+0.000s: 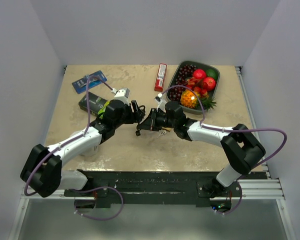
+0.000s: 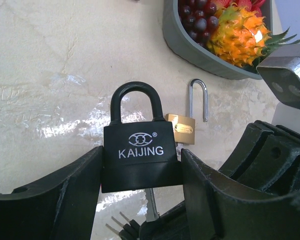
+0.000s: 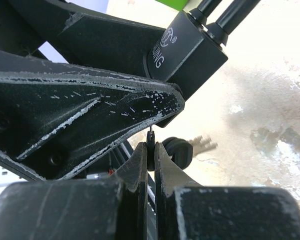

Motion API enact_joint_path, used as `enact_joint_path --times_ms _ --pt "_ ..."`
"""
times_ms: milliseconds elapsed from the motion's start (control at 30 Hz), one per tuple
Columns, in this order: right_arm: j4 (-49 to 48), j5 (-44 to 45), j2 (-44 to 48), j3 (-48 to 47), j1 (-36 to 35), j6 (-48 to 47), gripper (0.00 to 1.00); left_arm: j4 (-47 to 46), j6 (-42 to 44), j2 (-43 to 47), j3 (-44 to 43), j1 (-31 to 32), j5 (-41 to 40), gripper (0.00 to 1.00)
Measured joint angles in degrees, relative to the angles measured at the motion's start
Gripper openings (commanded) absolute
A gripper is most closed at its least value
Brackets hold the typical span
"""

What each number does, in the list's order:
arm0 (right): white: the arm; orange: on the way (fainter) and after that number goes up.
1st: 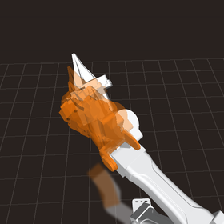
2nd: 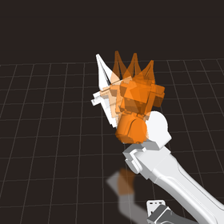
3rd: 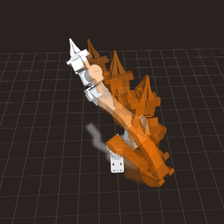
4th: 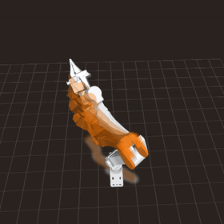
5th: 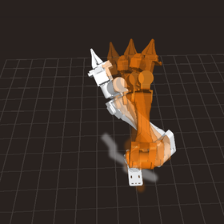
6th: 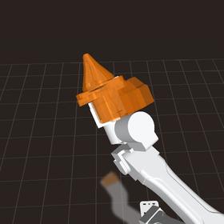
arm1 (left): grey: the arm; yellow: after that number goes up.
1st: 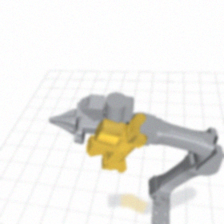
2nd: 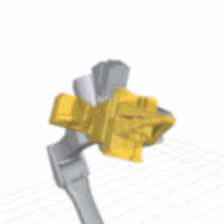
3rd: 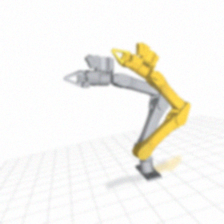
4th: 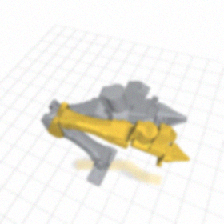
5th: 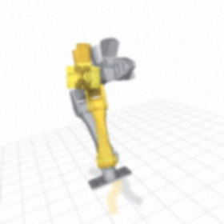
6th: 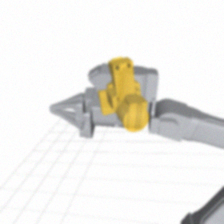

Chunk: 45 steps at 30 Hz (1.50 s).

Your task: Unlock with the key

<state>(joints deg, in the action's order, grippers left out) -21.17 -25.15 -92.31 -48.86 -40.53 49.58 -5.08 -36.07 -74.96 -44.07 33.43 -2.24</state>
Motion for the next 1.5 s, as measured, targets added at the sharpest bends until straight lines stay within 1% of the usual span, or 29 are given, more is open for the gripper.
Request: enact_joint_path --times_ms 267,833,1233,1500 --pt "-0.7 1.2 0.0 0.0 -0.2 2.4 0.00 -0.1 1.1 0.5 0.0 0.6 -2.6 0.00" --pt "-1.4 3.9 -0.2 0.0 -0.6 4.4 0.00 -0.4 3.4 0.5 -0.3 2.6 -7.5 0.00" --pt "-0.9 6.3 -0.2 -0.7 -1.1 4.0 0.00 -1.3 4.4 0.5 -0.4 3.5 -10.0 0.00" --pt "-1.5 6.6 -0.2 -1.0 -1.1 2.8 0.00 -1.6 5.3 0.4 -0.8 3.5 -10.1 0.00"
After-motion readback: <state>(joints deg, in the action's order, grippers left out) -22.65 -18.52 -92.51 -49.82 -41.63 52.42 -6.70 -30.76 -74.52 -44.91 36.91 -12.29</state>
